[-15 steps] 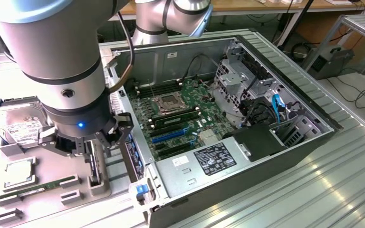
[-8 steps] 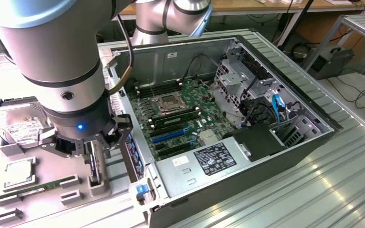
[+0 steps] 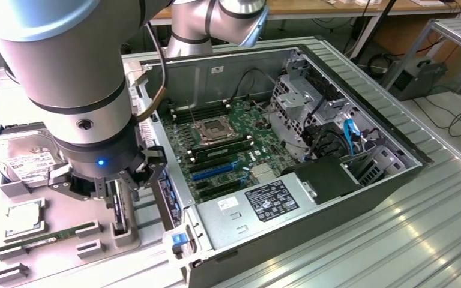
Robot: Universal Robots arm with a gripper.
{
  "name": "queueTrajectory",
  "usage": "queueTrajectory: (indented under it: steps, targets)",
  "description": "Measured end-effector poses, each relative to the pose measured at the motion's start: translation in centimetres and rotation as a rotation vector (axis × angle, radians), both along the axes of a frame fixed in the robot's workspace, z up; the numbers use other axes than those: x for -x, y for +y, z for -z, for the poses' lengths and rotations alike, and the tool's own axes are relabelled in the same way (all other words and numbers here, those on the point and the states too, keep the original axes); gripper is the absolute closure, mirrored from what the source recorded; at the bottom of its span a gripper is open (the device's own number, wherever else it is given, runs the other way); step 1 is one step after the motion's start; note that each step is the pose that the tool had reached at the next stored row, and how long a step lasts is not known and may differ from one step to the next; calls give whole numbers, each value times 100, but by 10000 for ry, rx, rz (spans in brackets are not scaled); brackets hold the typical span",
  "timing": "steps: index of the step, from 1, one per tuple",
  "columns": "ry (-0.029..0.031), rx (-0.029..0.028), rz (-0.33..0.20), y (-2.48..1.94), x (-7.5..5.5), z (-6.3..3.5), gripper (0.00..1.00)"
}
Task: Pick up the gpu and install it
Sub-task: 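Pick up the gpu and move the gpu toward the slot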
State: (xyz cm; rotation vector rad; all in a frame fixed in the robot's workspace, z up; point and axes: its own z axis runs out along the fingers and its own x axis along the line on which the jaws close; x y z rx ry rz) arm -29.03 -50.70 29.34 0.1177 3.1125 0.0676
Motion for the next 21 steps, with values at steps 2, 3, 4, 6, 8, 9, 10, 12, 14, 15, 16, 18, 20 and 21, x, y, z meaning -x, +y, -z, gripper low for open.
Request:
queueTrajectory:
  steps: [2,3,4,6,8,9,10,12,14,15,16,18,20,21]
  targets:
    - [0,0,0,0,3,9,58]
    - [0,0,0,0,4,13,58]
    - [0,0,0,0,5,18,58]
    - [0,0,0,0,8,27,58]
    - [0,0,0,0,12,35,58]
    - [-1,0,0,0,14,40,58]
    - [0,0,0,0,15,43,58]
    - [-1,-1,0,0,19,52,58]
    - [1,0,0,0,22,59,58]
    - [0,0,0,0,24,63,58]
    - [0,0,0,0,26,67,58]
    - [0,0,0,0,29,75,58]
    - [0,0,1,0,35,85,58]
    - [0,0,0,0,38,91,58]
